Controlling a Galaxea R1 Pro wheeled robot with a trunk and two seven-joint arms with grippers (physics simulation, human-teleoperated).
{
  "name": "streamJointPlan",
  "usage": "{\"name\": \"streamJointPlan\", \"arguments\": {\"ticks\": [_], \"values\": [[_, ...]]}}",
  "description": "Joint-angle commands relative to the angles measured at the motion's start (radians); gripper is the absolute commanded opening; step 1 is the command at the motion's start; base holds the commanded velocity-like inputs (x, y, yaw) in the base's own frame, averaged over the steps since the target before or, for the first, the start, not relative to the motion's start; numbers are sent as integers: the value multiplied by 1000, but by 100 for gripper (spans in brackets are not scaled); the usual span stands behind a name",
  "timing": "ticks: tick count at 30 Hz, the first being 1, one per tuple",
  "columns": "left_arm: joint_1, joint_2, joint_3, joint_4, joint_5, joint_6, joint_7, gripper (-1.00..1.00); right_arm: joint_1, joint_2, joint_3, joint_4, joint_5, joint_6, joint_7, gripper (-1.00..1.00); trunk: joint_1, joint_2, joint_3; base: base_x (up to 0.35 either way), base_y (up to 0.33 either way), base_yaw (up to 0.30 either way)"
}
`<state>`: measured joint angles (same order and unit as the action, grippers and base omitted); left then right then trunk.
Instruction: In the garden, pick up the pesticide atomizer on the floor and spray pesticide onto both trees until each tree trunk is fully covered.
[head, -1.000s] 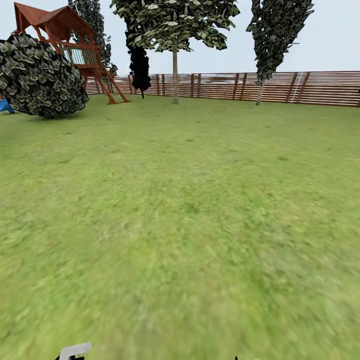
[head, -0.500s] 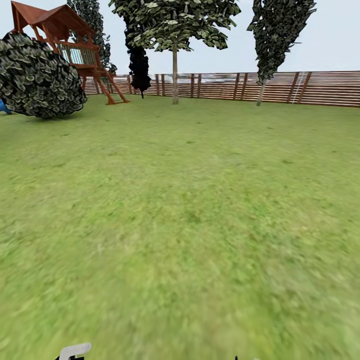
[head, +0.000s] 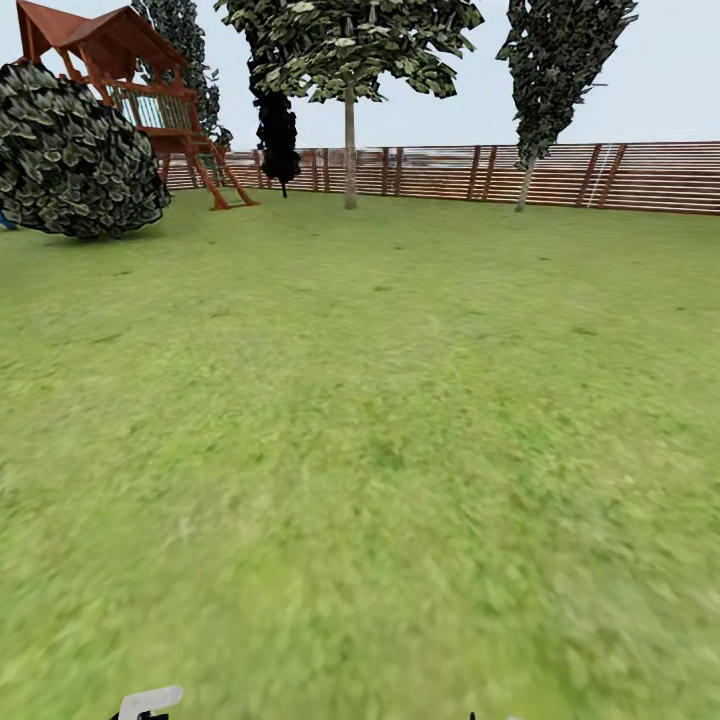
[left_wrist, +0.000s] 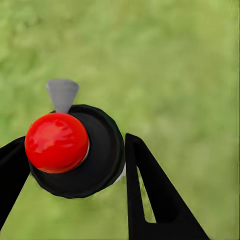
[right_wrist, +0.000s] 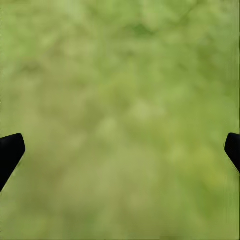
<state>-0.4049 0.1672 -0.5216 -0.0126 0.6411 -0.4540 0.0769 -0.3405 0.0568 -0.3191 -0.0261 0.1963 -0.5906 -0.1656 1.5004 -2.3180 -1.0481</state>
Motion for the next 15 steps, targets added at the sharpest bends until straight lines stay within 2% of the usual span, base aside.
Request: {"name": "streamJointPlan", "arguments": {"ticks": [1, 15], "values": [[0, 0, 0, 0, 0, 0, 0, -100, 0, 0, 0, 0, 0, 0, 0, 100, 0, 0, 0, 339, 0, 0], [0, -1, 0, 0, 0, 0, 0, -100, 0, 0, 0, 0, 0, 0, 0, 100, 0, 0, 0, 339, 0, 0]]}}
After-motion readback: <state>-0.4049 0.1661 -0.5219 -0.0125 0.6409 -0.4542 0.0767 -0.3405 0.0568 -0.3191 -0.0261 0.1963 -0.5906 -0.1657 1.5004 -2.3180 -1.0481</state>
